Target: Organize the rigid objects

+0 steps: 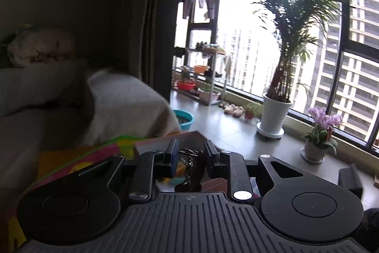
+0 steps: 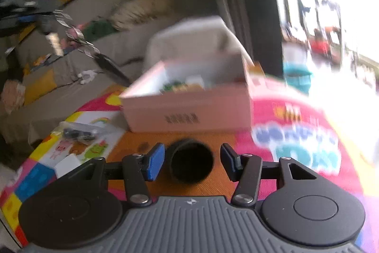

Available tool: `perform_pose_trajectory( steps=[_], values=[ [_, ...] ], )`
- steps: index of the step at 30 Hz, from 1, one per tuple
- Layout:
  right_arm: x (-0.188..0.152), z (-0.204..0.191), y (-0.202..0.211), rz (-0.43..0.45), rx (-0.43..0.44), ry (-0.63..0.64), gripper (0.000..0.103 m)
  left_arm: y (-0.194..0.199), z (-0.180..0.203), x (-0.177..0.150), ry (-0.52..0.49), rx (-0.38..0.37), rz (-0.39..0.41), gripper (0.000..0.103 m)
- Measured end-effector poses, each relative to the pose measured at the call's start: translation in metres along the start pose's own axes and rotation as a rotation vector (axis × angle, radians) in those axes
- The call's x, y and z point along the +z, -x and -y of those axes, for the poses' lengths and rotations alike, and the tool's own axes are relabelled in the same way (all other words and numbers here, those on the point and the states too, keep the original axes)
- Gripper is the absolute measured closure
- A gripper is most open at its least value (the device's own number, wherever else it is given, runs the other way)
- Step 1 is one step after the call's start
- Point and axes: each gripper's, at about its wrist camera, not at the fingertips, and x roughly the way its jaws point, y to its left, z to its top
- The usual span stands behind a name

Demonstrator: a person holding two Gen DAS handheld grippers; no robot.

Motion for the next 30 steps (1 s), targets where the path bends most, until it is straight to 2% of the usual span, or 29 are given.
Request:
perform_pose_trajectory(
  steps=[1, 2, 4, 8, 11, 17, 18, 19, 21, 25, 30],
  values=[
    [0.001, -0.009, 0.005, 0.014, 0.019, 0.046, 0.038, 0.005, -0.003, -0.004, 0.012, 0.011, -0.002, 0.076],
    [0.003, -0.019, 0.008, 0.014, 0.053, 0.091, 0.037, 0.011, -0.007, -0.009, 0.026, 0.025, -0.003, 0.076],
    [0.004, -0.038, 0.01, -0.014, 0.134, 0.165, 0.036, 0.023, -0.015, -0.019, 0.047, 0.053, -0.003, 0.076],
    [0.006, -0.079, -0.006, -0.124, 0.275, 0.272, 0.036, 0.049, -0.028, -0.04, 0.092, 0.091, -0.004, 0.076],
    [0.003, -0.11, -0.027, -0.172, 0.318, 0.353, 0.036, 0.066, -0.039, -0.054, 0.135, 0.106, -0.003, 0.076],
    [-0.002, -0.155, -0.074, -0.292, 0.348, 0.432, 0.037, 0.085, -0.064, -0.075, 0.211, 0.106, -0.016, 0.076],
    [-0.004, -0.159, -0.078, -0.305, 0.341, 0.435, 0.04, 0.086, -0.065, -0.078, 0.216, 0.103, -0.02, 0.076],
    [-0.003, -0.163, -0.082, -0.313, 0.321, 0.436, 0.048, 0.086, -0.066, -0.079, 0.218, 0.097, -0.024, 0.076],
    [-0.004, -0.164, -0.082, -0.317, 0.303, 0.437, 0.054, 0.087, -0.064, -0.079, 0.214, 0.088, -0.03, 0.076],
    [0.002, -0.146, -0.059, -0.295, 0.285, 0.406, 0.059, 0.082, -0.05, -0.072, 0.175, 0.048, -0.037, 0.076],
    [0.019, -0.087, -0.013, -0.224, 0.211, 0.262, 0.059, 0.058, -0.024, -0.046, 0.095, 0.001, -0.033, 0.076]
  ],
)
